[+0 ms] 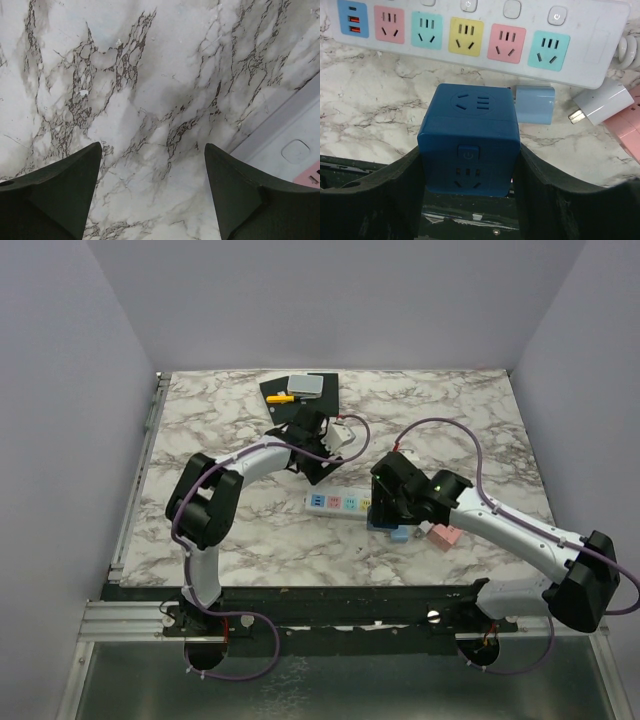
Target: Insert the plug
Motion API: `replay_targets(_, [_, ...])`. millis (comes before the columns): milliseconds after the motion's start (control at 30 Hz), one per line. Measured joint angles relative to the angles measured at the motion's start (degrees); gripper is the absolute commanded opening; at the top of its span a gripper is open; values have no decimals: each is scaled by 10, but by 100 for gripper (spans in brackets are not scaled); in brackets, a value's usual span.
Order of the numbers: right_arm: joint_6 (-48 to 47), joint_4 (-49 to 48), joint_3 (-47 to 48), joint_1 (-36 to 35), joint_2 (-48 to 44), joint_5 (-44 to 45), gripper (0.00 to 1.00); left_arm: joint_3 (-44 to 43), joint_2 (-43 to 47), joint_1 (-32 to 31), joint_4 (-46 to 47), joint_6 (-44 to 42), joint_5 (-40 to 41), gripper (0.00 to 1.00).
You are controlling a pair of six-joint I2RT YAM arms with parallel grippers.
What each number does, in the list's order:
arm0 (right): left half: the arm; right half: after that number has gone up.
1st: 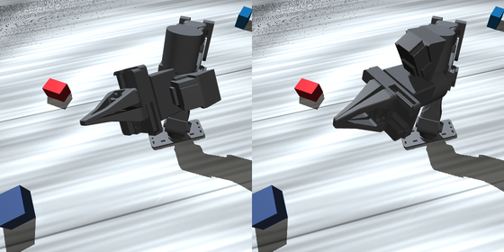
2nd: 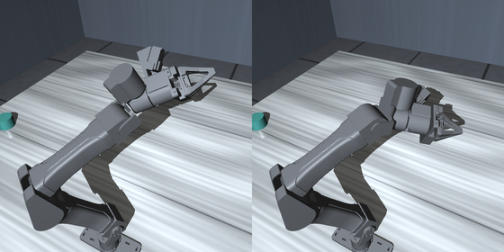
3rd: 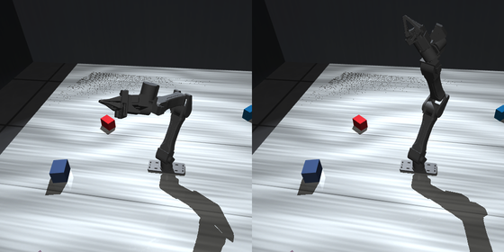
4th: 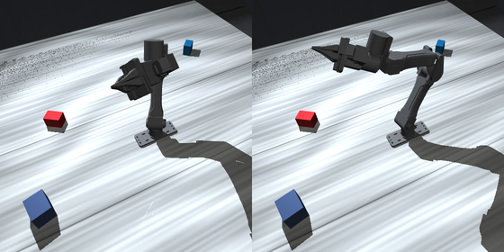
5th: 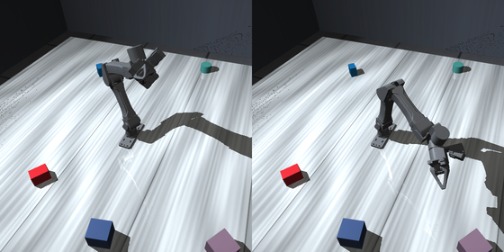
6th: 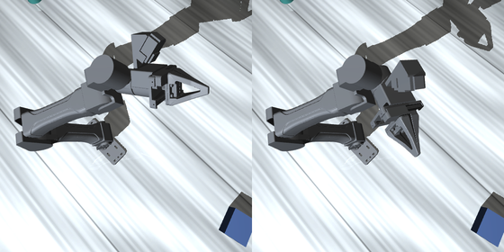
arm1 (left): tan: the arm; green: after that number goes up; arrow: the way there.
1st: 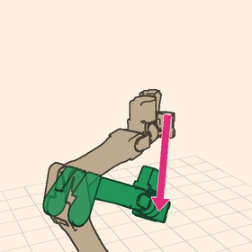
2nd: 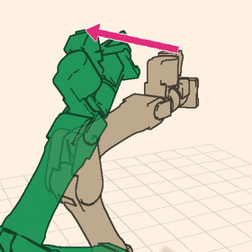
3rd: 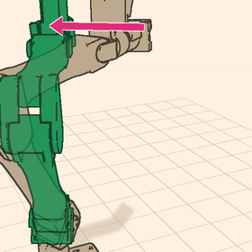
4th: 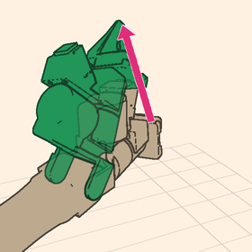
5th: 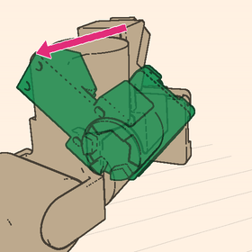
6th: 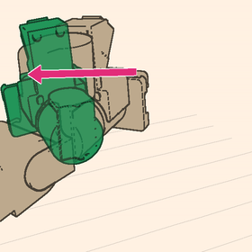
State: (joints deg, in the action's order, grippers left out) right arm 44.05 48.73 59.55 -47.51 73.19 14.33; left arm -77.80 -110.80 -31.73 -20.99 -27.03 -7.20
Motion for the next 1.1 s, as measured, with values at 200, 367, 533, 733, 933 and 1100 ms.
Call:
replay_targets(200, [-3,-5,0,3,12,-10,1,57,18,-2,19,5,-4,84])
replay_targets(367, [-15,-7,0,5,22,-22,1,118,64,-2,18,10,-23,84])
replay_targets(533, [-40,-9,3,6,35,-59,1,142,105,-2,14,16,-28,90])
replay_targets(733, [-77,-17,32,6,44,-130,1,82,131,5,-34,47,-24,99])
replay_targets(933, [-96,-17,109,6,102,-171,1,-30,131,51,-99,85,14,99])
replay_targets(1100, [-100,-5,175,6,171,-186,1,-27,132,136,-129,106,26,99])
